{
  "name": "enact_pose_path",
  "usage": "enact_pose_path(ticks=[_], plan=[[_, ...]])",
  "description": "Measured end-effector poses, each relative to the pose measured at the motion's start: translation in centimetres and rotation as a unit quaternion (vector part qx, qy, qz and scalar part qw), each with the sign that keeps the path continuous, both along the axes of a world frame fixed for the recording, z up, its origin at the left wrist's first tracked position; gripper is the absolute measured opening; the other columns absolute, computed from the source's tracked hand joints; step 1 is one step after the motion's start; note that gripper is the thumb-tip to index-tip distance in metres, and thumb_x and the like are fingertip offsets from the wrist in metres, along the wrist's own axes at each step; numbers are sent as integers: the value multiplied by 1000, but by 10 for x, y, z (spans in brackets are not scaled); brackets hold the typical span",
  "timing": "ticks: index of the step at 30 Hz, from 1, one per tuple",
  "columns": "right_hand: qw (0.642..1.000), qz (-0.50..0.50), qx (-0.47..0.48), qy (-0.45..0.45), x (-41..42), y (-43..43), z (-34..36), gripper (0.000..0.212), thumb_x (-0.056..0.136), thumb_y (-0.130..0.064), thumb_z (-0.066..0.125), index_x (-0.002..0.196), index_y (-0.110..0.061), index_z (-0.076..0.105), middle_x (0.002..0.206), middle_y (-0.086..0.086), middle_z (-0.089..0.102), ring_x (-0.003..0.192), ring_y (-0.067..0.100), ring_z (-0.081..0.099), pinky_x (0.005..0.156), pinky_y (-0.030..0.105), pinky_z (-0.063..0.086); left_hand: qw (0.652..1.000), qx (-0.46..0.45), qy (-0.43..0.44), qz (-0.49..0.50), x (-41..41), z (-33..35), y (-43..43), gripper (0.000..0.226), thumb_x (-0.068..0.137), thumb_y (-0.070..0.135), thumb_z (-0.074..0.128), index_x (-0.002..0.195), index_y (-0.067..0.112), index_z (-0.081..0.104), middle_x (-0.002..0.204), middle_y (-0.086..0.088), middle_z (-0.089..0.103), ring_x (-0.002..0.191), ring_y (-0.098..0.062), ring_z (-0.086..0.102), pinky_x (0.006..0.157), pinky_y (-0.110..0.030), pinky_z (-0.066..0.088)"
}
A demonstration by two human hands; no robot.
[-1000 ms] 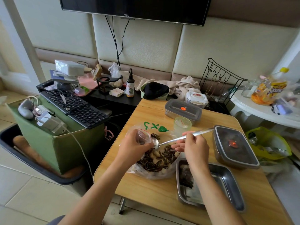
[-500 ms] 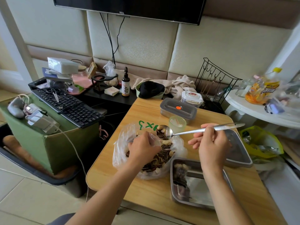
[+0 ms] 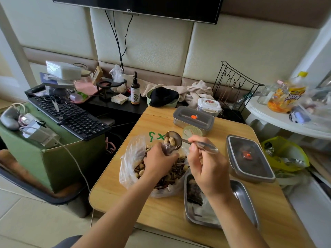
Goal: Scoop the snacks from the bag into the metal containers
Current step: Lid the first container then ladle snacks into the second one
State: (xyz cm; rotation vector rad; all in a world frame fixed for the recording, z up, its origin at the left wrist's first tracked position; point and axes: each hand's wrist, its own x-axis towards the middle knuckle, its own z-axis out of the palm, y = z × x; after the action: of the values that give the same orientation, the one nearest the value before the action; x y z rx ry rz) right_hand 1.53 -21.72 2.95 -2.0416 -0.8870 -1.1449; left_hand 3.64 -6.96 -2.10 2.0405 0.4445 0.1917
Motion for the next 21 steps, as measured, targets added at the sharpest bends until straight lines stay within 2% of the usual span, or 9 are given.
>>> enact_pose_path(ticks=[3,8,11,16,19,21], plan=[[1000,4,3,-16,-3,-2,3,27,104,-7,48,104,7,71,92,11,72,73,11,62,81,3,44,1000,-8,-22,8,0,0,0,31,82,38,75,87,19,51,79,3,58,71,-18,52,86,-51,52],[999,51,-9,-12,-4,-2,4,32,109,-14,43,107,4,70,94,9,71,69,15,64,72,15,51,999,-17,-43,-2,0,1,2,31,86,35,75,86,22,48,77,4,56,69,-16,51,74,-41,49],[998,57,-2,-10,-3,-4,4,28,108,-10,44,111,3,68,95,10,70,70,18,65,71,21,54,998,-24,-52,-4,0,1,2,31,86,39,76,91,20,53,83,1,64,74,-18,60,78,-44,54],[999,51,-6,-7,-3,-2,3,24,102,-5,47,108,4,69,96,9,71,71,15,66,75,13,50,999,-20,-51,-3,-1,3,2,35,87,40,77,85,22,47,77,1,56,68,-16,50,69,-40,47],[999,45,0,0,-2,-4,4,25,103,-6,46,106,4,69,92,7,71,67,13,64,73,8,46,998,-21,-52,-8,-3,4,3,31,87,37,77,91,18,52,82,0,60,73,-20,56,73,-40,50],[999,47,6,5,1,-5,3,26,102,-6,47,97,6,70,92,8,72,64,13,66,71,8,48,998,-24,-52,-9,-4,4,5,30,86,36,77,98,17,57,88,-3,66,81,-22,63,76,-42,53]])
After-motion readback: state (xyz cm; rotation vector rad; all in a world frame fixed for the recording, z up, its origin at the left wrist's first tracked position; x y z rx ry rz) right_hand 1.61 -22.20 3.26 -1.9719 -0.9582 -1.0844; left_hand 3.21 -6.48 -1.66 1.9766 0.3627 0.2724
